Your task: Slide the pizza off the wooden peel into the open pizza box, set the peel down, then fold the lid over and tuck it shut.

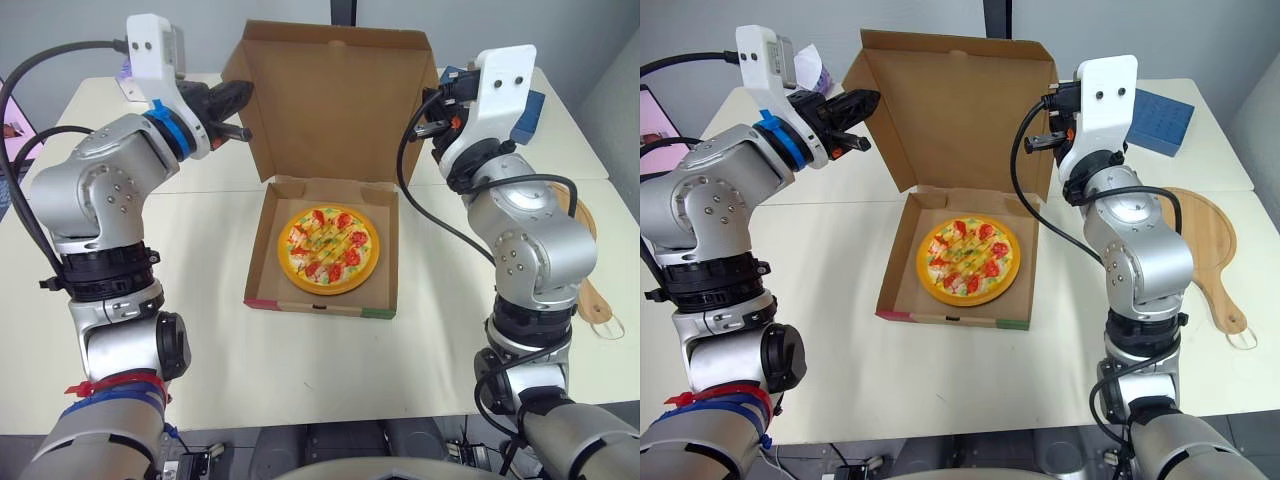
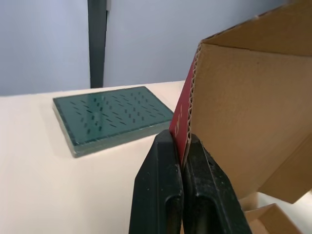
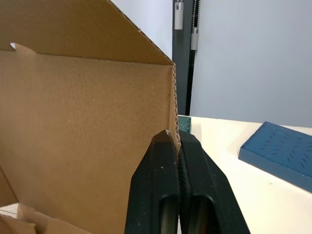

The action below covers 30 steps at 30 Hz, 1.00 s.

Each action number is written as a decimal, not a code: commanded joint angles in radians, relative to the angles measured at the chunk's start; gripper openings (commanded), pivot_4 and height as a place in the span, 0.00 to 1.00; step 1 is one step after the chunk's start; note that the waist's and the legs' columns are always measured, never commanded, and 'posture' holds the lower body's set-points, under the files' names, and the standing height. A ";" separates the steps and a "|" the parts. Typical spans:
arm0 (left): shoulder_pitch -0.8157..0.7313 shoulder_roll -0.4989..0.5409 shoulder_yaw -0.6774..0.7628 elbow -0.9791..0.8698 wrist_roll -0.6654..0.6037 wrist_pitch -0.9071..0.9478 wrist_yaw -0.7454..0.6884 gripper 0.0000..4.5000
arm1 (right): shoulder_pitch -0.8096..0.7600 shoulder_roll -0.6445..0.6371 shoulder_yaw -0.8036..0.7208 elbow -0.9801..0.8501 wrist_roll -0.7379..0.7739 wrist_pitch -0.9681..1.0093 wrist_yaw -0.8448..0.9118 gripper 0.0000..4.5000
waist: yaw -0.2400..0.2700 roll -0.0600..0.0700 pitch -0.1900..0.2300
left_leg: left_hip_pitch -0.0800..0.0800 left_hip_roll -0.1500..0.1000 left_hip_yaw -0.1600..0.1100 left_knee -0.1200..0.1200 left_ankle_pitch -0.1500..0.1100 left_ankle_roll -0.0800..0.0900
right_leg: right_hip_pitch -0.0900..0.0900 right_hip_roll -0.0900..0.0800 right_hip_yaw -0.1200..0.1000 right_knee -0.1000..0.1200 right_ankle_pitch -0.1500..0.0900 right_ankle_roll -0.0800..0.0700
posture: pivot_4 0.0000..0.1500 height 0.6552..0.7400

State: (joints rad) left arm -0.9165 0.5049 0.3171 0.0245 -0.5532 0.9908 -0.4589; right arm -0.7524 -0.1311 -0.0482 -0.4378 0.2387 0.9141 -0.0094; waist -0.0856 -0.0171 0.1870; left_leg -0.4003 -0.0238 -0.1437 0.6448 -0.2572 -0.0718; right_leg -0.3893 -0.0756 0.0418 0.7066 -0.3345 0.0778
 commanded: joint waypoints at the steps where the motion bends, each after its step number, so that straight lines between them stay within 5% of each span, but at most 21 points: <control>1: -0.039 0.024 0.020 -0.003 -0.077 0.025 -0.062 0.00 | 0.005 0.047 0.044 -0.074 0.006 0.003 -0.013 0.00 | 0.000 0.000 0.000 | 0.000 0.000 0.000 0.000 0.000 0.000 | 0.000 0.000 0.000 0.000 0.000 0.000 | 1.00 1.00; 13: -0.019 0.057 0.039 -0.021 -0.141 0.112 -0.095 0.00 | 0.085 0.112 0.063 -0.160 -0.004 0.043 -0.026 0.00 | -0.001 0.000 0.000 | 0.000 0.000 0.000 0.000 0.000 0.000 | 0.000 0.000 0.000 0.001 0.000 0.000 | 1.00 1.00; 30: 0.307 -0.199 0.067 -0.573 -0.139 0.009 0.250 0.00 | 0.165 0.102 0.086 -0.202 0.016 0.024 0.042 0.00 | 0.003 -0.001 -0.002 | 0.001 0.001 0.002 0.000 0.000 0.000 | 0.000 0.000 0.001 0.000 0.000 0.000 | 1.00 1.00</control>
State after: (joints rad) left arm -0.6023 0.3176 0.4342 -0.4695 -0.6794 1.0428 -0.2055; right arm -0.5855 -0.0394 -0.0168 -0.6243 0.2116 0.9298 -0.0136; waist -0.0821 -0.0177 0.1855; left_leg -0.3991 -0.0229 -0.1420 0.6445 -0.2572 -0.0718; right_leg -0.3888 -0.0754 0.0432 0.7069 -0.3345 0.0777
